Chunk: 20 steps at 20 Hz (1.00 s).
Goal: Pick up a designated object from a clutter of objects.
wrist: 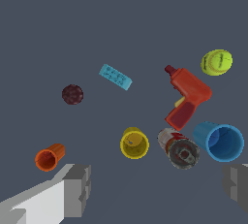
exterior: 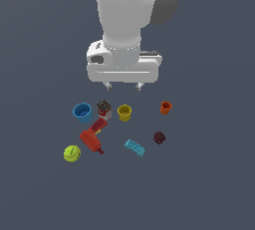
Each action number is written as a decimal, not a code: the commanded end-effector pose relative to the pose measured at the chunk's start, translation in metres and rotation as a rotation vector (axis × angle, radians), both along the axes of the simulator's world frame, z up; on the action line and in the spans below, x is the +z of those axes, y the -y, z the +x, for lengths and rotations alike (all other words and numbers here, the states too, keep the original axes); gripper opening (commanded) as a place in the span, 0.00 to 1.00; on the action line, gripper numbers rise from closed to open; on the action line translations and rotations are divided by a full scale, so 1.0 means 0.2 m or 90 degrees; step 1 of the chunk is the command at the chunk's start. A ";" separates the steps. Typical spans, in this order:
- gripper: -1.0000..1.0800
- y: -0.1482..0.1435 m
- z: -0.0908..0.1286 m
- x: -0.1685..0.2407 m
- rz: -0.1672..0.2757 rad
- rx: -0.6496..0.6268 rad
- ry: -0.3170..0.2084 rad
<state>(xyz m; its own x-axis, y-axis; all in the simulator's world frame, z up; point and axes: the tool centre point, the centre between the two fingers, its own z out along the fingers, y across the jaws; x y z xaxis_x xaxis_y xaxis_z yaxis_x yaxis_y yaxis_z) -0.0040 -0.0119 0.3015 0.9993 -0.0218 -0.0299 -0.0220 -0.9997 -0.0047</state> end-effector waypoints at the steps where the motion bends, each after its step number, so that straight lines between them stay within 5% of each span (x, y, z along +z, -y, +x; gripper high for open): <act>1: 0.96 0.00 0.00 0.00 0.000 0.000 0.000; 20: 0.96 0.00 0.01 -0.05 0.008 0.031 0.016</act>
<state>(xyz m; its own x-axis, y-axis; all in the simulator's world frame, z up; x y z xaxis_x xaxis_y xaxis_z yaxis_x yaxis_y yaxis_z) -0.0015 -0.0108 0.2969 0.9999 0.0164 -0.0042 0.0164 -0.9997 -0.0181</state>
